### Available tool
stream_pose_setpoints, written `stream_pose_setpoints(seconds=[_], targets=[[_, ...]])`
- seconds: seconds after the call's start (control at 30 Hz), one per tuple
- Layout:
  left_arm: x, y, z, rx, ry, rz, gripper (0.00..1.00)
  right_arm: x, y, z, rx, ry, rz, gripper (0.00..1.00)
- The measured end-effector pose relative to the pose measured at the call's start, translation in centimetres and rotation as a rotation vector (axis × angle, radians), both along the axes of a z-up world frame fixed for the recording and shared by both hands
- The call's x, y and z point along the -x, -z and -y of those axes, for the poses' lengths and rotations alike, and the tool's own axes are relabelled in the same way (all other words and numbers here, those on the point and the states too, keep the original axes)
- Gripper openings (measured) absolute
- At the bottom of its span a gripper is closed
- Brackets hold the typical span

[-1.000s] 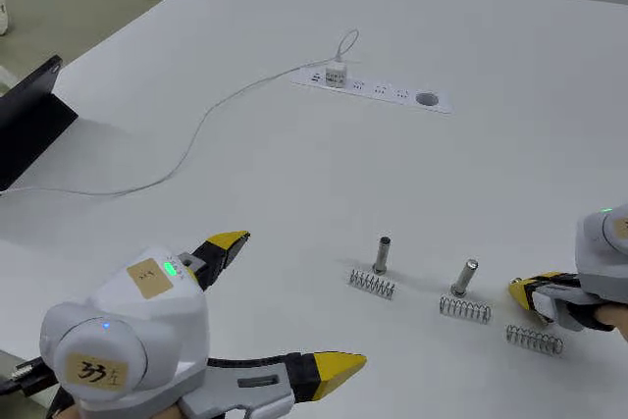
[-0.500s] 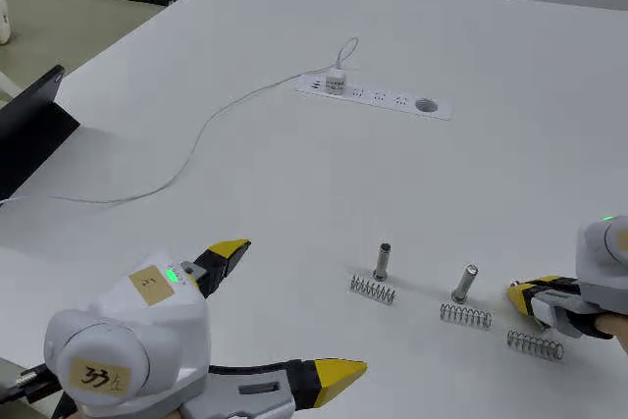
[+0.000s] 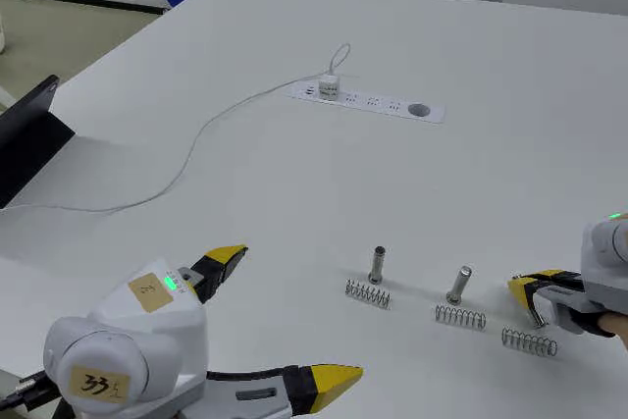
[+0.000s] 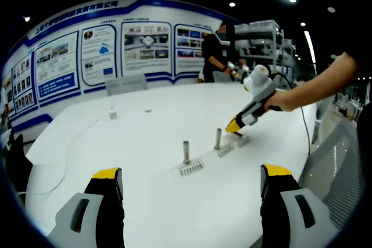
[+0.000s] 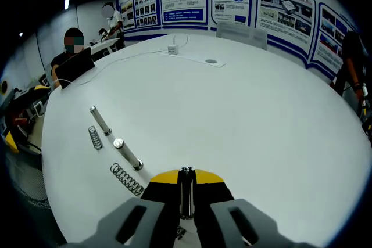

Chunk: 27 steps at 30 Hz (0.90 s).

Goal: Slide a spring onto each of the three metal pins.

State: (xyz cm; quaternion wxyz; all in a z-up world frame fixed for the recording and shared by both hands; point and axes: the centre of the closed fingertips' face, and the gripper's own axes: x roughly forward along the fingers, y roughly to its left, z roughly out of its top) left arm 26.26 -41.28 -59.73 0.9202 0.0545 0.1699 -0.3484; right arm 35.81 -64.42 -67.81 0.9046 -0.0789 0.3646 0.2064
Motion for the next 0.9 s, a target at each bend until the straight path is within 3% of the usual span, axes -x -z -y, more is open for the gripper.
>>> stream_pose_setpoints(seconds=[0.33, 0.43, 0.9], targets=[[0.2, 0.3, 0.1, -0.024, 0.011, -0.002, 1.00, 0.1, -1.2, 0.6, -0.024, 0.014, 0.047, 0.07], [0.2, 0.3, 0.2, -0.029, 0.014, 0.001, 1.00, 0.2, -1.3, 0.8, -0.055, 0.028, 0.049, 0.07], [0.1, 0.2, 0.0, -0.033, 0.001, 0.008, 1.00, 1.0, -2.2, 1.3, -0.068, 0.016, 0.094, 0.07]])
